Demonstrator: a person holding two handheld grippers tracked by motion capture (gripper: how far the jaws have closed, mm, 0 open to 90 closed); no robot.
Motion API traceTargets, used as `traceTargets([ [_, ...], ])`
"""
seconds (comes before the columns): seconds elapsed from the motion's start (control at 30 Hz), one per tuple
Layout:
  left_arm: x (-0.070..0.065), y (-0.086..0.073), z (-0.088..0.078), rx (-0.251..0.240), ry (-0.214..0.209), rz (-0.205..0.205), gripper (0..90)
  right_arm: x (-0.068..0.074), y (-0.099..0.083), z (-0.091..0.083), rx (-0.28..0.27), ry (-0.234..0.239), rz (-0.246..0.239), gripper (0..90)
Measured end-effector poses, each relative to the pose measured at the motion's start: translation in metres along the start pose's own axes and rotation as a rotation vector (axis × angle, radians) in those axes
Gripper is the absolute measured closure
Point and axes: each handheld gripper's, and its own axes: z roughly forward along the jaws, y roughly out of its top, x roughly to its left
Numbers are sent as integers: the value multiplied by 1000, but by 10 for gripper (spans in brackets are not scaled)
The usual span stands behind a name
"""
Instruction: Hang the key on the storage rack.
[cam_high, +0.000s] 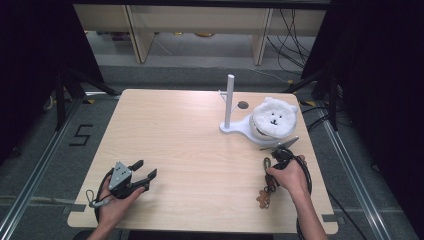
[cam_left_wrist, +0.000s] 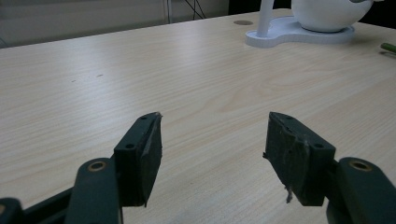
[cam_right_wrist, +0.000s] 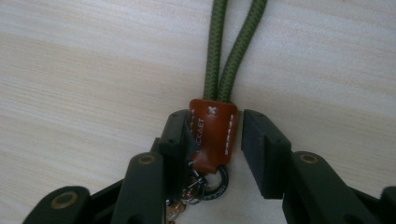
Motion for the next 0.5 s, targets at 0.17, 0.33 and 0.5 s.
traceTargets([
  [0.17,0,0,0,-3,-2,-3,358,2,1,3,17,-2,-6,671],
  [0.33,0,0,0,-4,-3,-4,358,3,2,3,33,-11,-19,716],
  [0.5,-1,0,0,-1,-4,-1,358,5,0,-1,20,-3,-28,767],
])
